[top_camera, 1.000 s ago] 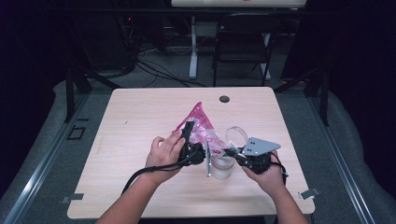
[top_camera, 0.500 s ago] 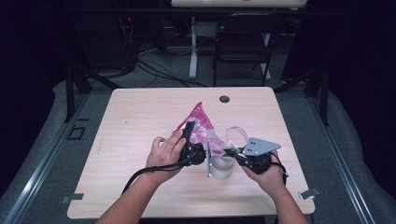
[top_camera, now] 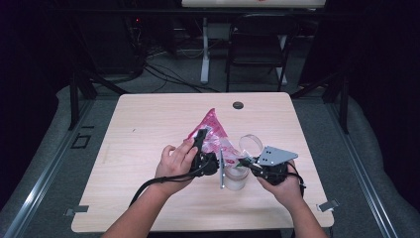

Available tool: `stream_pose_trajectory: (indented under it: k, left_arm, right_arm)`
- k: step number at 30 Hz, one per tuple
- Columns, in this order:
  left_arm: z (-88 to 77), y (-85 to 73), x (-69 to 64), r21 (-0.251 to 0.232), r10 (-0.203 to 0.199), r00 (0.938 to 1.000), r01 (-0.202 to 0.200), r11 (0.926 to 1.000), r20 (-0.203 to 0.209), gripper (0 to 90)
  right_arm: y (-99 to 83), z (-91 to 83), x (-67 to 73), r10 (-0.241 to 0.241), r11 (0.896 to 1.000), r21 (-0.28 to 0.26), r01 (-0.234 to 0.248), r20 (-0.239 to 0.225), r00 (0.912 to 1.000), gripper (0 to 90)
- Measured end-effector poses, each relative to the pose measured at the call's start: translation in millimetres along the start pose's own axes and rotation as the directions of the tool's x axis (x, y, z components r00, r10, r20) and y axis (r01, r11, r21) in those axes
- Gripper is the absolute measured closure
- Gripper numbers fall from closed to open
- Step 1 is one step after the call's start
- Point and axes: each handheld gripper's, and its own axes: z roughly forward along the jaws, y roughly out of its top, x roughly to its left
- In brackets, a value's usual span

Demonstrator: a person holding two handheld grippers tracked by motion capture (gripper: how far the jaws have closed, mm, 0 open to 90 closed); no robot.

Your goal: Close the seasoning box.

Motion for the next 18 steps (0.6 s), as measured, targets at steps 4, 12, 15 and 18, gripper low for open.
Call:
stream_pose_trajectory:
  k: [4,12,15,18]
  left_arm:
    - [-0.3,1.6,0.3,0.004,-0.001,1.0000,0.001,1.0000,0.001,66.1]
    - [-0.3,1.5,0.2,0.003,0.000,1.0000,0.000,1.0000,0.001,66.1]
    - [-0.2,1.6,0.1,0.003,0.002,1.0000,-0.002,1.0000,0.001,66.1]
    - [-0.3,1.8,-0.1,0.002,0.002,1.0000,-0.002,1.0000,0.001,66.2]
  right_arm:
    - [-0.9,0.2,-0.5,0.005,1.000,-0.001,-0.005,0.001,1.0000,88.1]
    - [-1.2,0.6,-0.5,0.004,1.000,0.001,-0.004,-0.001,1.0000,88.1]
    - [-1.5,0.7,-0.5,0.004,1.000,0.004,-0.004,0.000,1.0000,88.1]
    - [-2.0,0.9,-0.5,0.005,1.000,0.002,-0.005,-0.002,1.0000,88.1]
